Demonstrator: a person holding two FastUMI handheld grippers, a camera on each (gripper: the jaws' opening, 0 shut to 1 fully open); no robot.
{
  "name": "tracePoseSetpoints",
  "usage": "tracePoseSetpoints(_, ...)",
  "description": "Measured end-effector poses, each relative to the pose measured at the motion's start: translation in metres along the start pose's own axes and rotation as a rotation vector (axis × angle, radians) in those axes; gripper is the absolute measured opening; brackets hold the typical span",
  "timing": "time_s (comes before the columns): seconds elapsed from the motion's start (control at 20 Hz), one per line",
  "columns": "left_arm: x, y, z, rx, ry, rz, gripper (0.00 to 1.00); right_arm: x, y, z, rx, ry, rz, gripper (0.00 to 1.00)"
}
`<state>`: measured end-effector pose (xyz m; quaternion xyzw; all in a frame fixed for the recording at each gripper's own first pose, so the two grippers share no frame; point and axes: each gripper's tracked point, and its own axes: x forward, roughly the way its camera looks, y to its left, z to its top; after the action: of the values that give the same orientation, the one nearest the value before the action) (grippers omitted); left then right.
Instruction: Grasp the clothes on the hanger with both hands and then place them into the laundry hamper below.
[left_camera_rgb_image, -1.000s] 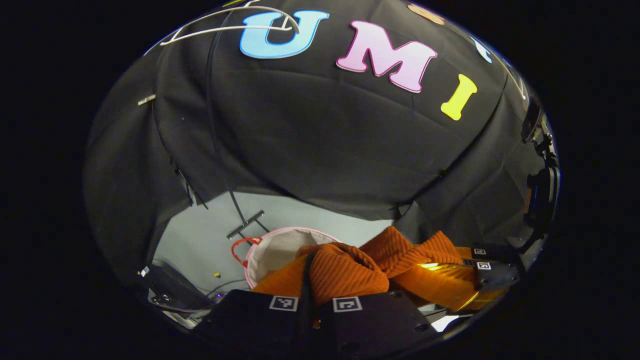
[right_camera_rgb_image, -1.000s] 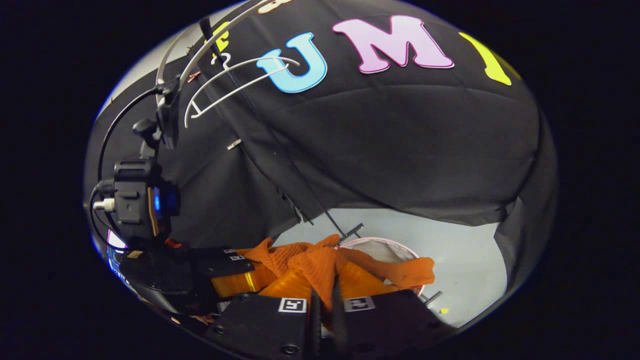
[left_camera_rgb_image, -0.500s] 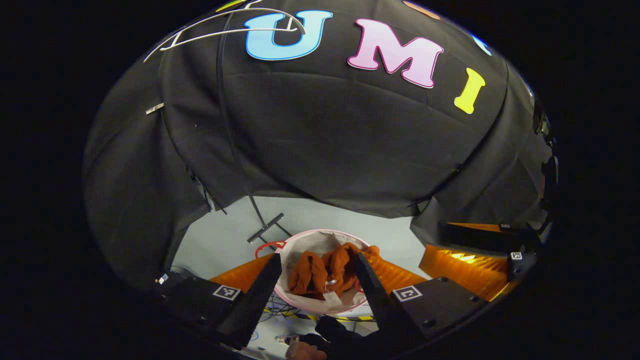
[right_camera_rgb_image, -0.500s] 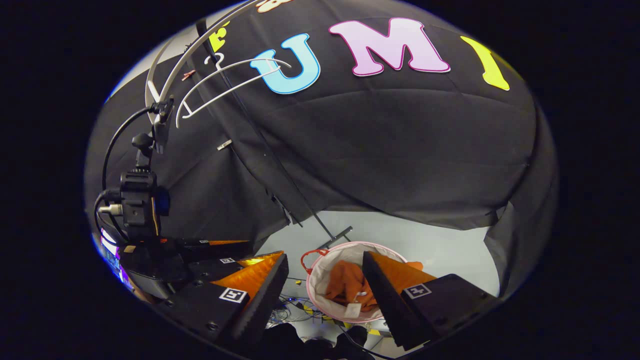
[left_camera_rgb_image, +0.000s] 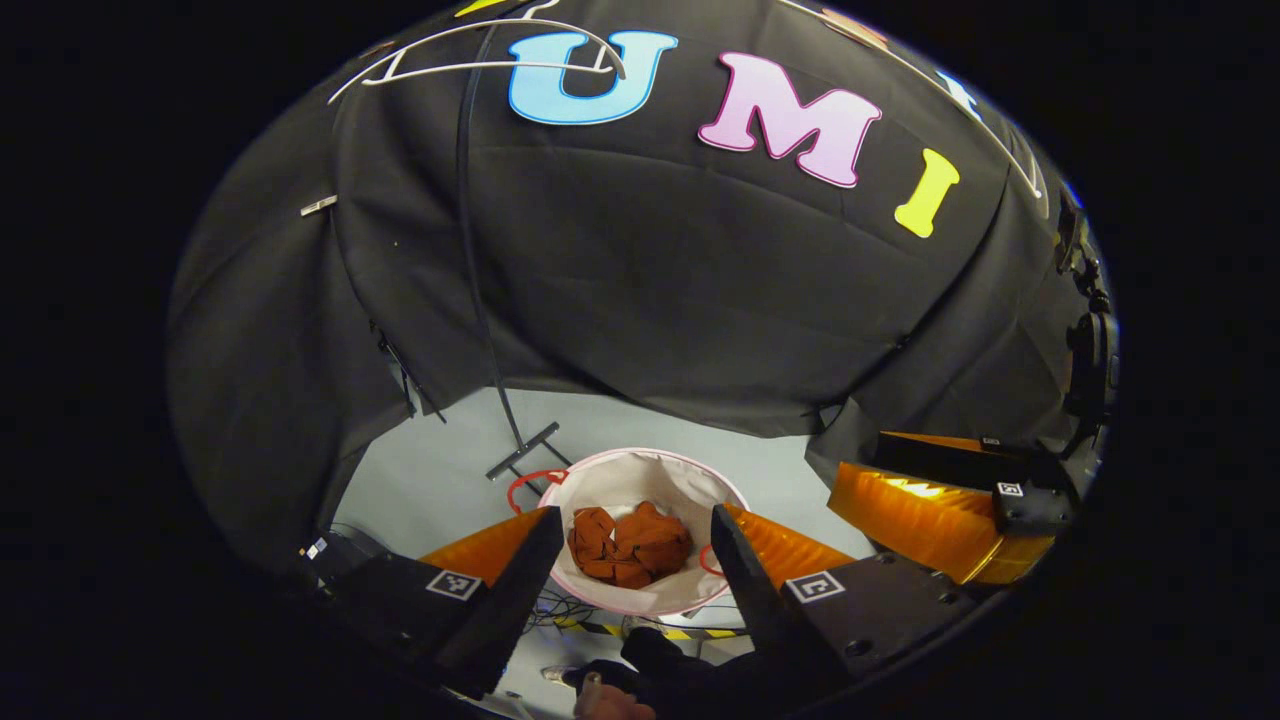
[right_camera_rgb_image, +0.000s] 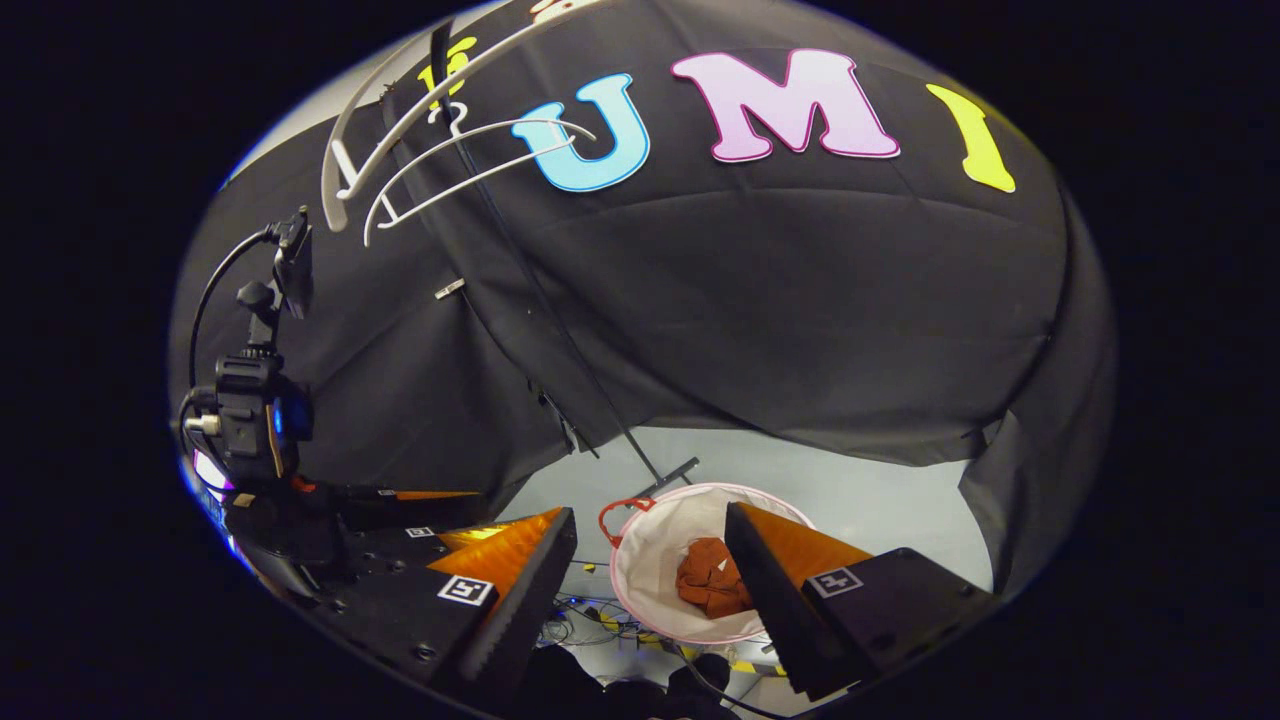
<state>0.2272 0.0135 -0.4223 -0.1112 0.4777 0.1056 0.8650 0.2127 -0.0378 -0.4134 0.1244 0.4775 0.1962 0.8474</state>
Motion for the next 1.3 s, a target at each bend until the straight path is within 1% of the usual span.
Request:
tracePoseSetpoints(0.1, -0.014, 0.006, 0.001, 0.011, -0.028, -0.003, 0.95, -0.005, 0.010, -0.003, 0.003, -0.014, -0.009, 0.98)
tracePoseSetpoints(0.3, -0.052, 0.018, -0.014, 0.042, -0.058, -0.055, 0.95, -0.027, 0.044, -0.010, -0.005, -0.066, -0.032, 0.98)
tracePoseSetpoints(0.45, -0.090, 0.031, -0.026, 0.059, -0.086, -0.107, 0.95, -0.052, 0.076, -0.020, -0.005, -0.114, -0.061, 0.98)
tracePoseSetpoints(0.6, -0.134, 0.040, -0.034, 0.078, -0.133, -0.183, 0.95, -0.081, 0.109, -0.032, 0.021, -0.172, -0.098, 0.98)
tracePoseSetpoints(0.65, -0.150, 0.043, -0.035, 0.086, -0.155, -0.203, 0.92, -0.094, 0.118, -0.036, 0.028, -0.196, -0.113, 0.98)
tracePoseSetpoints(0.7, -0.165, 0.047, -0.038, 0.096, -0.174, -0.224, 0.95, -0.107, 0.128, -0.040, 0.032, -0.221, -0.127, 0.98)
tracePoseSetpoints(0.9, -0.215, 0.051, -0.052, 0.140, -0.232, -0.315, 0.94, -0.165, 0.151, -0.047, 0.030, -0.352, -0.197, 0.97)
tracePoseSetpoints(1.0, -0.241, 0.048, -0.053, 0.152, -0.257, -0.350, 0.93, -0.200, 0.165, -0.042, 0.030, -0.425, -0.215, 0.98)
tracePoseSetpoints(1.1, -0.271, 0.039, -0.040, 0.163, -0.321, -0.398, 0.93, -0.233, 0.174, -0.028, 0.012, -0.528, -0.249, 0.97)
tracePoseSetpoints(1.2, -0.303, 0.035, -0.014, 0.194, -0.418, -0.406, 0.93, -0.265, 0.188, -0.009, -0.017, -0.621, -0.264, 0.97)
tracePoseSetpoints(1.3, -0.335, 0.027, 0.010, 0.230, -0.530, -0.413, 0.93, -0.289, 0.204, 0.014, -0.048, -0.703, -0.253, 0.97)
